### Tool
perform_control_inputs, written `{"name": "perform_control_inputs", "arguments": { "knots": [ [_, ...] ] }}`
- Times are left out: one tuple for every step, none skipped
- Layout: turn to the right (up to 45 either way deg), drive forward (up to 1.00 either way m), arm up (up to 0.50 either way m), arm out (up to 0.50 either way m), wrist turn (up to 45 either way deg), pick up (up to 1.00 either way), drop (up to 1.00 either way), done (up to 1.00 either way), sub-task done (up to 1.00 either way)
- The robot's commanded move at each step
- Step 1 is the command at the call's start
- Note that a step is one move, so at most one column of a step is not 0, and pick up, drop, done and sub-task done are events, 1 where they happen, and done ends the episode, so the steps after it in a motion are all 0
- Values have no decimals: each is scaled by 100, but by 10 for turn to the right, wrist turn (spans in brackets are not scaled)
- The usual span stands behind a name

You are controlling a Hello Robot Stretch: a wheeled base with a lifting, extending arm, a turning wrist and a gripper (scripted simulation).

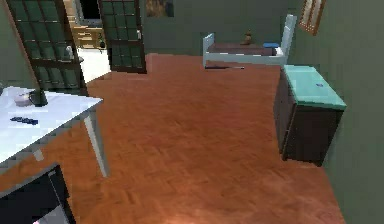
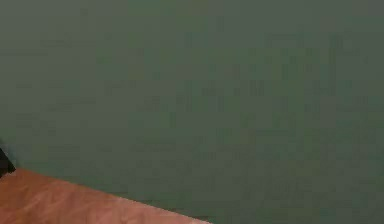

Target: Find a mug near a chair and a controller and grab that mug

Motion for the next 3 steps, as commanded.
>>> {"name": "perform_control_inputs", "arguments": {
  "knots": [
    [0, 90, 0, 0, 0, 0, 0, 0, 0],
    [-450, 0, 0, 0, 0, 0, 0, 0, 0],
    [-450, 0, 0, 0, 0, 0, 0, 0, 0]
  ]
}}
